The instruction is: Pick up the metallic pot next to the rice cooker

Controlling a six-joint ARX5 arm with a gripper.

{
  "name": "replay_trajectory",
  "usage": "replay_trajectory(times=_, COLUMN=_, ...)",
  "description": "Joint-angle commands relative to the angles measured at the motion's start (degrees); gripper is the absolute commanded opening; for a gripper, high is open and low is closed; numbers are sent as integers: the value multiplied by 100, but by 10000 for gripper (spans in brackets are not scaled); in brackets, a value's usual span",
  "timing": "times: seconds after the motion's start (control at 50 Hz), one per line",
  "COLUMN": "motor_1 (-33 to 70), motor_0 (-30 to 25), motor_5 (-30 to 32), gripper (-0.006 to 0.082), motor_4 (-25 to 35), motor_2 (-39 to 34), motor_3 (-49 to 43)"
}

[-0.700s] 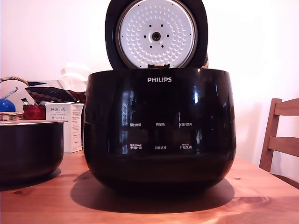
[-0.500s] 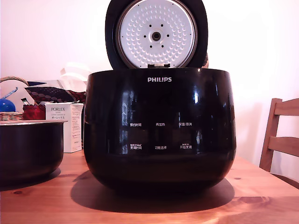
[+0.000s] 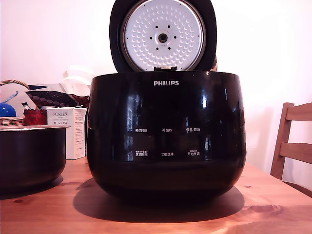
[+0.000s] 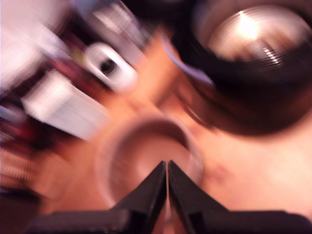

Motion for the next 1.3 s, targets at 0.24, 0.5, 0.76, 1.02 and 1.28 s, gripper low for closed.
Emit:
replay_trajectory(times=0.24, motor_1=59, motor_0=-17, motor_5=72, gripper=467, motor_4=210, motor_2=-39, motor_3=-800)
replay_trajectory(times=0.5, motor_1=415, motor_0=-114, motor_5=111, gripper=529, motor_4=72, motor_2=-39, motor_3=-772)
replay_trajectory(times=0.76, motor_1=1172, motor_0=-168, motor_5=402, gripper=527, motor_4=42, motor_2=-39, motor_3=-426)
replay_trajectory(times=1.02, motor_1=2002, motor_0=-160, motor_5=741, gripper=525, motor_4=-107, motor_2=-39, motor_3=20)
replay_trajectory(times=1.28, motor_1=2859, motor_0=42, motor_5=970, gripper=525, motor_4=-192, motor_2=-39, motor_3=302)
